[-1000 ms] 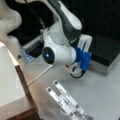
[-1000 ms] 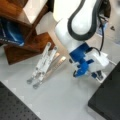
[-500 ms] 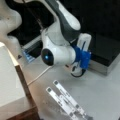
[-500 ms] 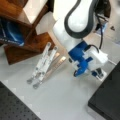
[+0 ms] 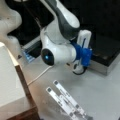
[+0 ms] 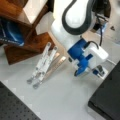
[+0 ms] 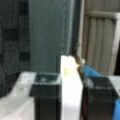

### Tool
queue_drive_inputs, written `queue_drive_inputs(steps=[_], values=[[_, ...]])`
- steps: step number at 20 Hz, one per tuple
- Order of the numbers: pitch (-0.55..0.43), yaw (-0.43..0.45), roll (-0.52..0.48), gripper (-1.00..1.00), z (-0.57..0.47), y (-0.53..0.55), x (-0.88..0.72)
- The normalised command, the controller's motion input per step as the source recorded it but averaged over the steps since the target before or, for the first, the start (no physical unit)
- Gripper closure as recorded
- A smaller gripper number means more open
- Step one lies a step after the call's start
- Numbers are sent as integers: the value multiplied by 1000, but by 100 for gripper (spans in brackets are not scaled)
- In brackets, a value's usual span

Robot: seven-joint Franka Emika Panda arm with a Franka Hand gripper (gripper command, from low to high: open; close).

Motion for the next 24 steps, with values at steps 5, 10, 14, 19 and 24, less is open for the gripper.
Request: queue_drive_inputs(steps=[5, 10, 14, 19, 24], values=[[56, -136, -53, 100, 452, 497, -56], [63, -130, -123, 100, 484, 615, -101], [19, -78, -185, 100, 424, 642, -111], [16, -32, -229, 100, 340, 621, -116], [0, -19, -227, 100, 224, 485, -88]])
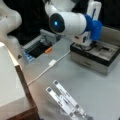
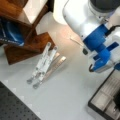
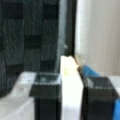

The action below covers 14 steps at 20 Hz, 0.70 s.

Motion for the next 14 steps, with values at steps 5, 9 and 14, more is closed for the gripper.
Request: queue_drive_inputs(steps=[5, 9, 14], values=[[16, -9, -171, 100, 155, 348, -80], [20, -11, -140, 100, 132, 278, -79], [16, -21, -122, 100, 145, 278, -91]])
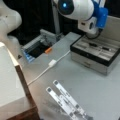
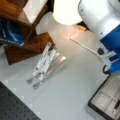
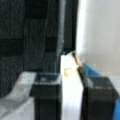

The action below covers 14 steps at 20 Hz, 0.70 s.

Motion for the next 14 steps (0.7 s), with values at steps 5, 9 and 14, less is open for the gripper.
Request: queue_drive_inputs(steps=[5, 9, 14], values=[[20, -45, -134, 100, 176, 337, -99], [6, -43, -133, 100, 169, 345, -102], [3, -53, -96, 100, 132, 299, -91]])
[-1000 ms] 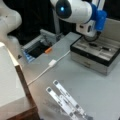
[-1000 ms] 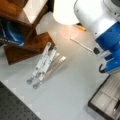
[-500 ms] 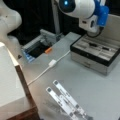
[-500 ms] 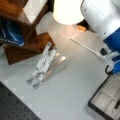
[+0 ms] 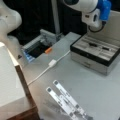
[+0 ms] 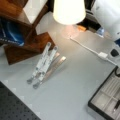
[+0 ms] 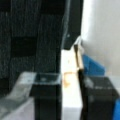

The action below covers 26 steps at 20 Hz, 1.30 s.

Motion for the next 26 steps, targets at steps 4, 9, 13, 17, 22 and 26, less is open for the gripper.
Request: queue_drive_inputs(steps=[4, 9, 13, 17, 22, 26], values=[[8, -91, -97, -100, 94, 308, -41], [-5, -141, -97, -100, 54, 336, 0], [6, -170, -53, -100, 60, 275, 78], [32, -162, -2, -100, 87, 204, 129], [59, -126, 6, -100, 105, 128, 109], [91, -69, -44, -100, 140, 19, -8]])
